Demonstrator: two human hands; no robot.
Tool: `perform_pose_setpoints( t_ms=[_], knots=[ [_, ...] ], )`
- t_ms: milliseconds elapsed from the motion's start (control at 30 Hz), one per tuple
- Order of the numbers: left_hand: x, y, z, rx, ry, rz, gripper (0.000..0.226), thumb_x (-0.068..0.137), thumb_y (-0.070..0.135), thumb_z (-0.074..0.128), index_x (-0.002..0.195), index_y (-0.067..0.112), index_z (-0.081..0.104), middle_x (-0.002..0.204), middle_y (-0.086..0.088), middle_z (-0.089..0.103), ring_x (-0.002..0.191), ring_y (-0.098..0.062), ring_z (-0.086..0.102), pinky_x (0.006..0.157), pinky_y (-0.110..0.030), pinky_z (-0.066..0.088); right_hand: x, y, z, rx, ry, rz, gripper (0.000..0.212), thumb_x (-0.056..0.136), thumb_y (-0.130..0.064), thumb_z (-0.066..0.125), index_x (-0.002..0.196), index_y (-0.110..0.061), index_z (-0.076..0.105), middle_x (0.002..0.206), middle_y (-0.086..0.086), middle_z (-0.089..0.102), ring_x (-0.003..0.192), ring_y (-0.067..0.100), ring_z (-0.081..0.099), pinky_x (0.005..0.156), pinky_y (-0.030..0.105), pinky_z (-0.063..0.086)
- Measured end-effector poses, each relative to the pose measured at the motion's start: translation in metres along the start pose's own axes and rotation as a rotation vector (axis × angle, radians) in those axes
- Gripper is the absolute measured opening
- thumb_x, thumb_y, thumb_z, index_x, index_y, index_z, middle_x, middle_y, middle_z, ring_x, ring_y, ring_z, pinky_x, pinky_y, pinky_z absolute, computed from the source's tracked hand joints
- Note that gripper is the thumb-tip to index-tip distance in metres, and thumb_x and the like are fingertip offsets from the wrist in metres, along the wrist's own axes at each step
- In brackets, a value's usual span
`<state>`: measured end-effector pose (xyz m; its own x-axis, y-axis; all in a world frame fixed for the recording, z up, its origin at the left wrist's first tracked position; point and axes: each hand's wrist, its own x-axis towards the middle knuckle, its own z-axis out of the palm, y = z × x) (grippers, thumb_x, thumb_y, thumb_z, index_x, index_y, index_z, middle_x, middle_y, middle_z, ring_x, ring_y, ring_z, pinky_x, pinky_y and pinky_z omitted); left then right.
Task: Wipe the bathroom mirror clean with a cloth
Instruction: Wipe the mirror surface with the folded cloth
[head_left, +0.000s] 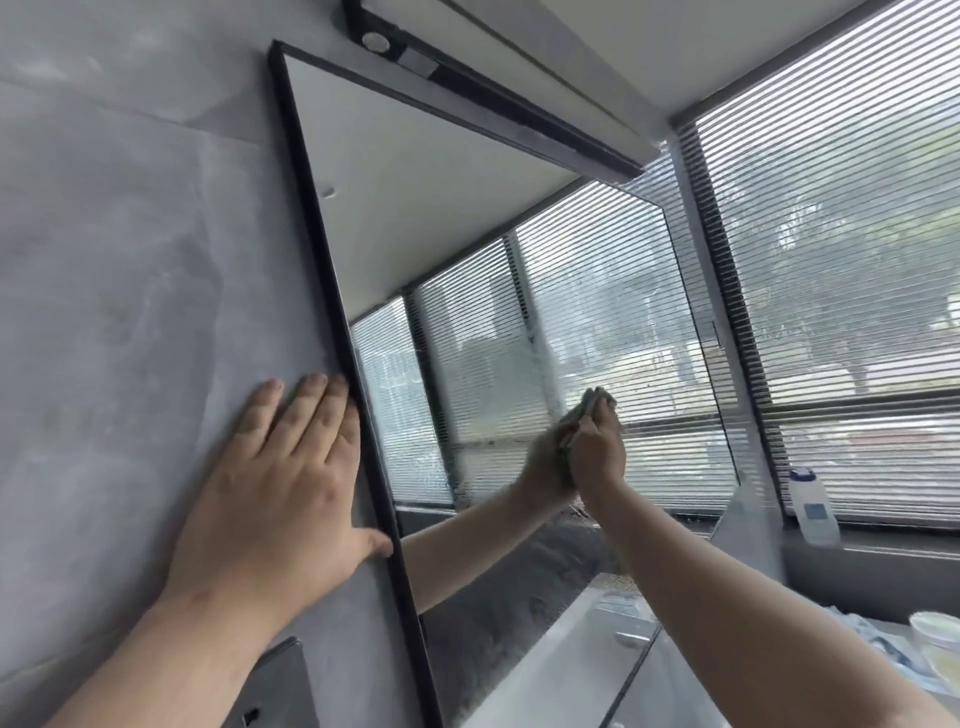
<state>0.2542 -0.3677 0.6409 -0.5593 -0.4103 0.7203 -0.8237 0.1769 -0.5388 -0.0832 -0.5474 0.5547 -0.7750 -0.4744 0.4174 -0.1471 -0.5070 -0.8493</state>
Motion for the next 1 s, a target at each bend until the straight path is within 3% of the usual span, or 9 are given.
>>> perform_pose_setpoints(
  t_ms=[267, 333, 400, 500, 567, 633, 733, 867, 1000],
  knots=[
    [0.002, 0.001, -0.006, -0.012, -0.031, 0.005, 0.131, 0.036, 0.073, 0.085, 0.13, -0.013, 0.054, 0.144, -0.027, 0.048, 0.134, -0.04, 0.047, 0.112, -0.059, 0.03, -0.093, -0.147, 0.04, -0.046, -0.193, -0.615, 0.045, 0.106, -0.014, 0.04, 0.15, -0.007, 0.039, 0.158, 0.003, 0.033, 0.15, 0.015, 0.022, 0.125, 0.031, 0.013],
    [0.005, -0.001, -0.011, -0.014, -0.057, 0.009, 0.121, 0.036, 0.068, 0.089, 0.123, -0.012, 0.06, 0.137, -0.026, 0.055, 0.126, -0.04, 0.054, 0.108, -0.053, 0.033, -0.112, -0.16, 0.057, -0.012, -0.164, -0.771, 0.045, 0.104, -0.016, 0.041, 0.149, -0.011, 0.041, 0.158, 0.006, 0.036, 0.151, 0.014, 0.021, 0.125, 0.037, 0.015],
    [0.018, -0.01, -0.027, 0.012, -0.013, 0.006, 0.099, 0.036, 0.051, 0.096, 0.11, -0.008, 0.069, 0.122, -0.024, 0.065, 0.108, -0.039, 0.065, 0.093, -0.047, 0.037, -0.127, -0.177, 0.063, -0.018, -0.206, -0.859, 0.046, 0.101, -0.023, 0.039, 0.146, -0.013, 0.047, 0.156, 0.007, 0.039, 0.15, 0.01, 0.018, 0.125, 0.03, 0.01],
    [0.05, -0.041, -0.054, 0.097, 0.107, -0.062, 0.092, 0.039, 0.042, 0.097, 0.11, -0.009, 0.067, 0.118, -0.026, 0.066, 0.105, -0.041, 0.064, 0.089, -0.049, 0.042, -0.138, -0.195, 0.061, -0.082, -0.266, -1.065, 0.046, 0.098, -0.021, 0.043, 0.138, -0.005, 0.057, 0.148, 0.015, 0.049, 0.145, 0.023, 0.038, 0.124, 0.036, 0.02],
    [0.072, -0.058, -0.06, 0.161, 0.109, -0.085, 0.118, 0.04, 0.067, 0.086, 0.124, -0.011, 0.059, 0.133, -0.028, 0.057, 0.124, -0.042, 0.054, 0.103, -0.054, 0.037, -0.132, -0.2, 0.064, -0.075, -0.229, -1.141, 0.04, 0.097, -0.017, 0.049, 0.132, -0.003, 0.063, 0.141, 0.017, 0.057, 0.137, 0.027, 0.049, 0.12, 0.039, 0.028],
    [0.083, -0.063, -0.053, 0.167, 0.084, -0.073, 0.132, 0.048, 0.091, 0.055, 0.134, -0.01, 0.052, 0.144, -0.026, 0.048, 0.136, -0.039, 0.044, 0.113, -0.053, 0.026, -0.121, -0.199, 0.061, -0.037, -0.238, -1.09, 0.036, 0.097, -0.015, 0.056, 0.131, -0.007, 0.064, 0.141, 0.012, 0.057, 0.137, 0.02, 0.047, 0.12, 0.027, 0.026],
    [0.084, -0.061, -0.042, 0.186, 0.077, -0.042, 0.129, 0.061, 0.095, 0.026, 0.134, -0.008, 0.052, 0.145, -0.023, 0.048, 0.138, -0.036, 0.043, 0.117, -0.055, 0.023, -0.087, -0.18, 0.05, -0.011, -0.247, -0.845, 0.042, 0.1, -0.023, 0.052, 0.142, -0.019, 0.055, 0.153, -0.004, 0.046, 0.143, 0.006, 0.033, 0.12, 0.021, 0.021],
    [0.085, -0.064, -0.038, 0.199, 0.119, -0.016, 0.124, 0.063, 0.093, 0.03, 0.128, -0.008, 0.058, 0.14, -0.024, 0.053, 0.134, -0.037, 0.047, 0.114, -0.059, 0.027, -0.018, -0.125, 0.025, -0.069, -0.063, -0.493, 0.046, 0.099, -0.035, 0.045, 0.143, -0.026, 0.054, 0.152, -0.008, 0.046, 0.142, 0.011, 0.04, 0.119, 0.037, 0.033],
    [0.087, -0.064, -0.038, 0.207, 0.105, 0.003, 0.132, 0.048, 0.097, 0.034, 0.125, -0.007, 0.061, 0.138, -0.022, 0.056, 0.133, -0.037, 0.048, 0.112, -0.06, 0.029, 0.022, -0.077, -0.009, -0.219, 0.007, -0.233, 0.042, 0.104, -0.025, 0.038, 0.144, -0.021, 0.052, 0.145, 0.006, 0.055, 0.127, 0.029, 0.055, 0.102, 0.034, 0.042]
  ],
)
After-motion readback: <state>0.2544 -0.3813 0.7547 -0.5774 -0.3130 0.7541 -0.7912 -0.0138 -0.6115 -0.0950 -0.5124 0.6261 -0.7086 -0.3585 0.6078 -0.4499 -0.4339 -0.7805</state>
